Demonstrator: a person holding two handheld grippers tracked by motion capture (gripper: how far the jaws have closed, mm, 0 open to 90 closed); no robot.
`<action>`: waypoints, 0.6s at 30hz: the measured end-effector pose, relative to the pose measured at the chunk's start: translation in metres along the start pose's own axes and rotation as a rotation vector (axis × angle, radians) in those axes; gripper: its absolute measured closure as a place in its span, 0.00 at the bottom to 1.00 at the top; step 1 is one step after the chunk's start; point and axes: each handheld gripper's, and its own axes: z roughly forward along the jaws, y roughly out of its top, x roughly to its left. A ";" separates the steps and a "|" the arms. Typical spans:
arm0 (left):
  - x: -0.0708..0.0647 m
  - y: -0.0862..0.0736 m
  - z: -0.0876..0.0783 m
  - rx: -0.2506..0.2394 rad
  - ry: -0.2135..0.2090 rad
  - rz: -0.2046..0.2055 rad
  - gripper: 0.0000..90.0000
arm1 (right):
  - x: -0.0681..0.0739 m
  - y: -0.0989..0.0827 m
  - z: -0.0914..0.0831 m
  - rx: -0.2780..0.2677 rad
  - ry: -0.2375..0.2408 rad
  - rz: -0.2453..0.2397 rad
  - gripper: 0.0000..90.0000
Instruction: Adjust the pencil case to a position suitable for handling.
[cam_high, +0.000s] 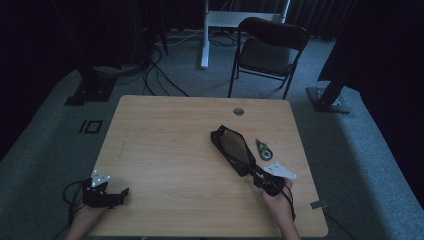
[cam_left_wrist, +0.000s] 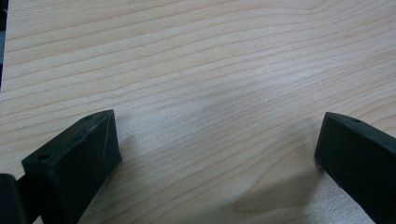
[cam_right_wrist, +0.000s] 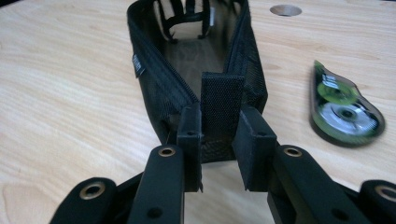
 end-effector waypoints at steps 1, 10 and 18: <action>0.000 0.000 0.000 0.000 0.000 0.000 0.00 | 0.000 -0.001 -0.002 -0.004 -0.004 0.005 0.81; 0.000 0.000 0.000 0.000 0.000 0.000 0.00 | 0.006 -0.008 -0.018 0.003 -0.025 -0.016 0.81; 0.000 0.000 0.000 0.000 0.000 0.000 0.00 | 0.012 -0.018 -0.030 0.005 -0.020 0.003 0.81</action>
